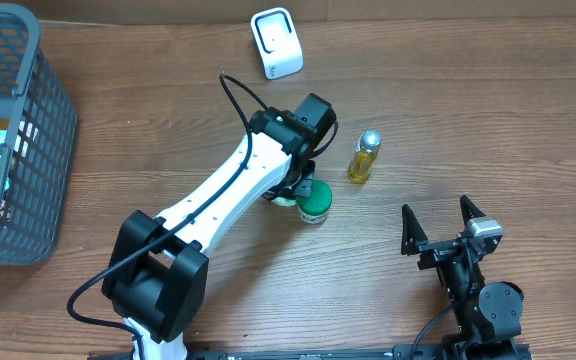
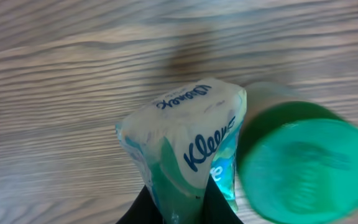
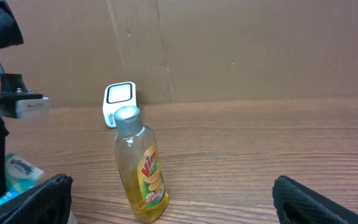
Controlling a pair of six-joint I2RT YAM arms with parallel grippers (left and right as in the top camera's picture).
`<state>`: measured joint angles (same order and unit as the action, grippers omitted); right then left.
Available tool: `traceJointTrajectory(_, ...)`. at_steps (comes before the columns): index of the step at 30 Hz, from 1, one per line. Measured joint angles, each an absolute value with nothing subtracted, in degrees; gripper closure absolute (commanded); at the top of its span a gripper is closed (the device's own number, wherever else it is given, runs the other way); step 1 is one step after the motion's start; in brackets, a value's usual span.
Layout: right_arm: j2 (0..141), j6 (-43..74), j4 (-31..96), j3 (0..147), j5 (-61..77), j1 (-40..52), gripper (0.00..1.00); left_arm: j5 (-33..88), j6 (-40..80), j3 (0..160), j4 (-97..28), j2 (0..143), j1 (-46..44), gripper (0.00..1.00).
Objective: Scan the item barcode
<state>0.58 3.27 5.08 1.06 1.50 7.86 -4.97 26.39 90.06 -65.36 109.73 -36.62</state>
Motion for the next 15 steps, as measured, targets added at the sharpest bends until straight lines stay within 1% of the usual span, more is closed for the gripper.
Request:
traceJointTrajectory(4,0.58,3.25,5.10,1.06,1.52,7.86,0.00,-0.32,25.08,90.02,-63.72,109.73,-38.15,0.96)
traceJointTrajectory(9,0.58,3.27,5.08,1.06,1.52,7.86,0.00,0.78,24.91,90.02,-64.36,109.73,-38.39,0.96)
traceJointTrajectory(13,0.58,3.25,5.10,1.06,1.50,7.86,0.00,-4.75,26.37,90.04,-68.29,109.73,-38.39,0.96)
traceJointTrajectory(15,0.58,3.25,5.10,1.06,1.50,7.86,0.00,-11.53,28.64,90.06,-69.97,109.73,-38.39,0.96)
